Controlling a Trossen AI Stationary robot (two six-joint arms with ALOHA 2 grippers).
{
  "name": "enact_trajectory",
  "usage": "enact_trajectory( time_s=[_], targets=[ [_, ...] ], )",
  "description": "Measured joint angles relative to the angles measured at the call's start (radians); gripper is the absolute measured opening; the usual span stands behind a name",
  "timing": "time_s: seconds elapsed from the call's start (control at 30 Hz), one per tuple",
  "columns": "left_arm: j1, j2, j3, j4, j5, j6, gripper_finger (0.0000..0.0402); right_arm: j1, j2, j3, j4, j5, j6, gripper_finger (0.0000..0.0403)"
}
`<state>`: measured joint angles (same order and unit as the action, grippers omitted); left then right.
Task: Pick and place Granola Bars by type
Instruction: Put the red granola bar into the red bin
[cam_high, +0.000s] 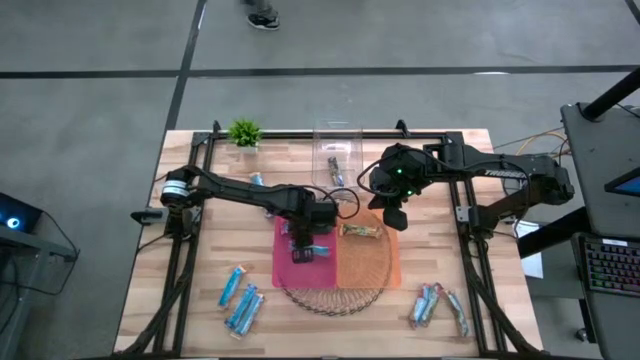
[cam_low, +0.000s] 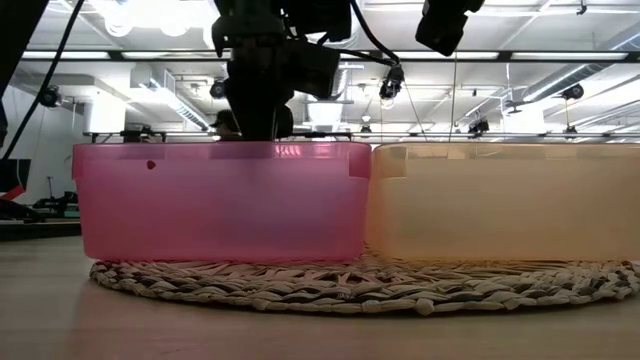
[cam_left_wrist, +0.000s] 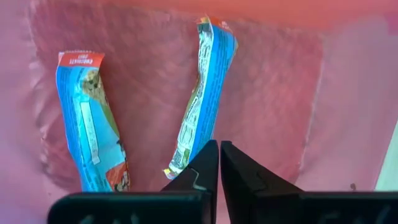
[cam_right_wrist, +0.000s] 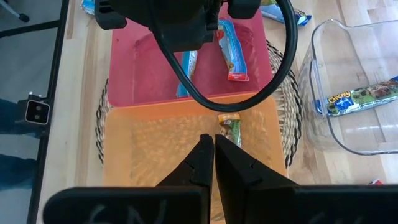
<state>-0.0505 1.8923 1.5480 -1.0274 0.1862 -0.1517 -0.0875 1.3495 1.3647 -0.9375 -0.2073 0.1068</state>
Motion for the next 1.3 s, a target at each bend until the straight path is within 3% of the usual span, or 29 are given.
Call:
enact_trajectory(
  time_s=[0.23,0.57,1.0,1.3],
  targets=[
    [0.0,-0.029,0.02,-0.061,-0.004,-0.049,0.0,0.0,0.0,0.0,0.0,0.0,0.0,0.0009],
    [0.003,-0.333,-0.047,0.214,-0.196,-0.058,0.0,-0.001,0.0,0.0,-0.018,0.001,0.001,0.0009],
    [0.027,-0.717,-0.408,0.748,-0.241,-0.078,0.0,-0.126,-0.068,0.0,-0.037,0.004,-0.11,0.0009],
    [0.027,-0.822,-0.504,0.809,-0.277,-0.116,0.0,-0.294,-0.084,0.001,-0.122,-0.001,-0.238,0.0009]
  ],
)
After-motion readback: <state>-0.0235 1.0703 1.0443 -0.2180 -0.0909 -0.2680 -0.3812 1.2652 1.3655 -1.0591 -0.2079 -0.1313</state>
